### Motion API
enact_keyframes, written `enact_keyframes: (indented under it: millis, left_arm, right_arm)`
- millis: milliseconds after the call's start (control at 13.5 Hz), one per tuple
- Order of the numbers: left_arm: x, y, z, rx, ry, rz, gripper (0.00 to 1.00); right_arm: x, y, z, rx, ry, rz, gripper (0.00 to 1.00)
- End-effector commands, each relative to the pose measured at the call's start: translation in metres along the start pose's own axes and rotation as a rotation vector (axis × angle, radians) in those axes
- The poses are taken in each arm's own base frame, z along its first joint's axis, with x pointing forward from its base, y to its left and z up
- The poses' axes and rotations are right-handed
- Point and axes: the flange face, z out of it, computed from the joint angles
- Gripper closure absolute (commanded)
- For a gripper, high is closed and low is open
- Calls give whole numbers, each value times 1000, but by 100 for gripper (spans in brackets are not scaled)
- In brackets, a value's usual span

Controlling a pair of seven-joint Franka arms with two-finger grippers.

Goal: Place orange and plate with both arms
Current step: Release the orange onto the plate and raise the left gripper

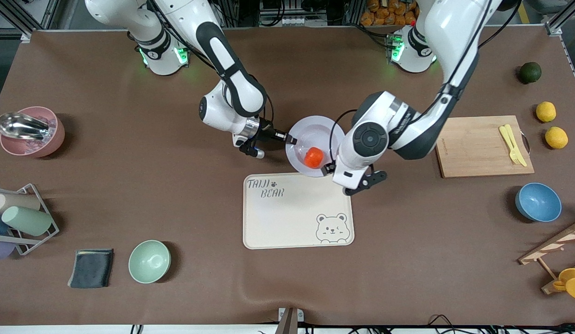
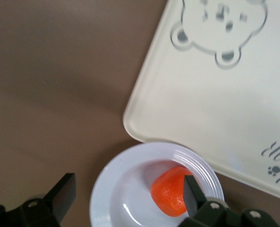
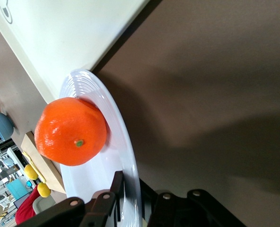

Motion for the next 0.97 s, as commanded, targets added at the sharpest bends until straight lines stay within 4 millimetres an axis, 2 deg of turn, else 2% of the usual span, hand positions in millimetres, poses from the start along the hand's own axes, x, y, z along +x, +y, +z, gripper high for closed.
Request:
enact_keyframes:
  millis: [0,223,297,446,669,891]
  left_arm:
    - [25,-16,-53,15,104,-22,0]
    - [63,-61,-90,17,175,74,0]
    - [78,-83,-107,13,195,119,0]
    - [92,-117,-133,33,210,201,0]
    - [109,-146,-146,89,245,333,0]
    - [119,-156,-151,186,299,446,0]
  right_arm:
    - [-10,-18,-10,40,8,-11,100]
    - [-13,-40,-29,68,59,-41,100]
    - [-16,-49,-32,71,92,-65,100]
    - [-23,-53,-31,65,110,-80,100]
    - [-23,-67,-39,93,118,-92,100]
    - [-17,-88,-51,137,133,-102,100]
